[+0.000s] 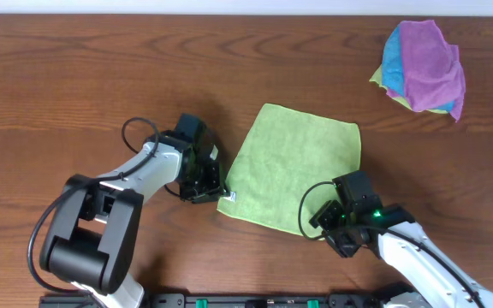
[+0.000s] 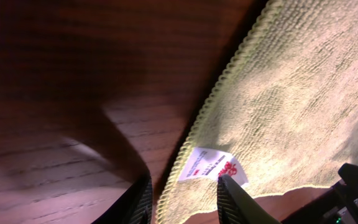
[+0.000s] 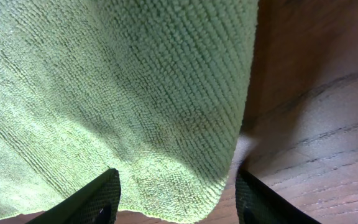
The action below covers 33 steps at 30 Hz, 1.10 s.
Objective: Fold the cloth
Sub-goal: 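Grasp the cloth's lower left and lower right corners with both grippers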
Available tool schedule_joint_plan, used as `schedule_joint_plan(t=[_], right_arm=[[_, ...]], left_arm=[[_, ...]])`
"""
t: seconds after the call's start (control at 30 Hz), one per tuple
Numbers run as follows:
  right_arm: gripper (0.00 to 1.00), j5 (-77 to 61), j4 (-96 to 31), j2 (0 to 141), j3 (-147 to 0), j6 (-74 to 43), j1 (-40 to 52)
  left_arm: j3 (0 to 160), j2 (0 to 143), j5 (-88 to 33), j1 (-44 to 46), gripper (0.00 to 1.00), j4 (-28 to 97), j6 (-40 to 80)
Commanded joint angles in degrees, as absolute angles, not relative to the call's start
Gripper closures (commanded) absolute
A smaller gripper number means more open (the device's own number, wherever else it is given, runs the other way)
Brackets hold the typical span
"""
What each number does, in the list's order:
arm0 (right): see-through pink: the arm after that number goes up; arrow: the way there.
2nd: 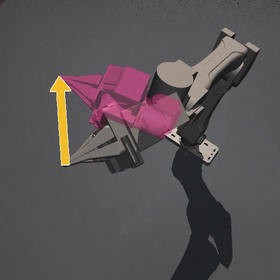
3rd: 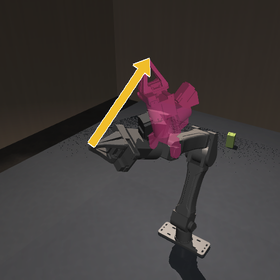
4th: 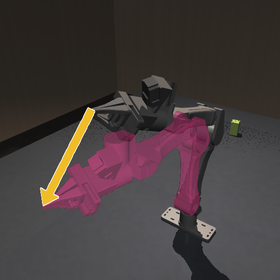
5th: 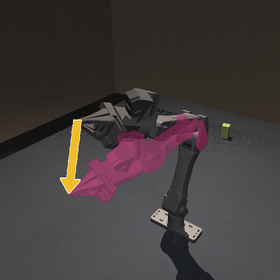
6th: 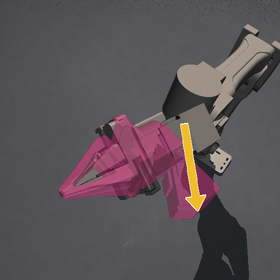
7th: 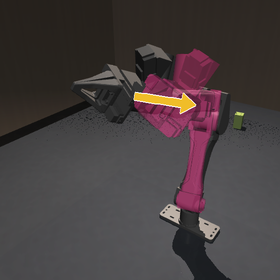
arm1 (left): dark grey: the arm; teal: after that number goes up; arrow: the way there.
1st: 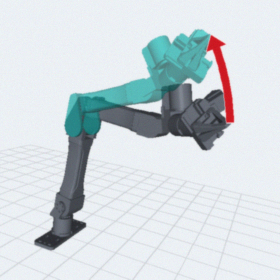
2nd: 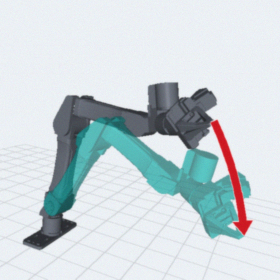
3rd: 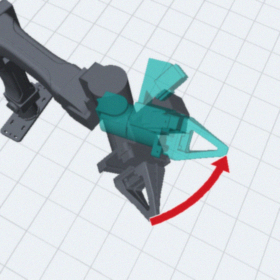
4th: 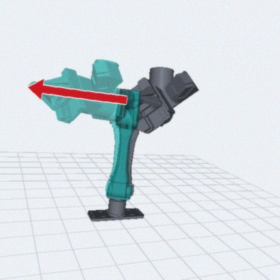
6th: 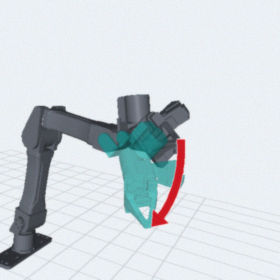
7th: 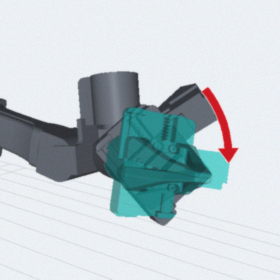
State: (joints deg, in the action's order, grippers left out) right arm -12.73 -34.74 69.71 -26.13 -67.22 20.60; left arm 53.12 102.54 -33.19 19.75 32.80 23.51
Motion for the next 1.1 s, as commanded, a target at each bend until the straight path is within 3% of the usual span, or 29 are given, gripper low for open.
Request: schedule_joint_plan(t=[0.0, 0.4, 0.6, 0.9, 0.97, 1.07], right_arm=[[0.39, -9.91, -34.46, 71.35, -23.31, -66.61, 21.02], [0.39, -8.32, -34.44, 71.35, -23.31, -66.61, 20.97], [0.42, -5.74, -34.48, 71.35, -23.31, -66.61, 20.97], [0.83, -2.7, -34.44, 71.35, -23.31, -66.61, 20.97], [0.99, -2.37, -34.41, 71.35, -23.31, -66.61, 20.97], [0.99, -2.39, -34.48, 71.2, -23.38, -65.71, 20.97]], left_arm=[[52.45, 104.16, -29.85, 20.73, 0.64, 32.45, 25.39], [43.86, 104.16, -33.1, 21.04, 0.65, 23.64, 29.95], [43.75, 104.16, -35.42, 21.17, 0.74, 21.76, 30.5], [43.75, 104.16, -35.64, 23.38, 0.94, 20.29, 30.96], [43.75, 104.16, -35.64, 24.01, 0.94, 19.94, 31.18], [43.77, 104.14, -36.45, 23.99, 0.94, 19.38, 31.31]])
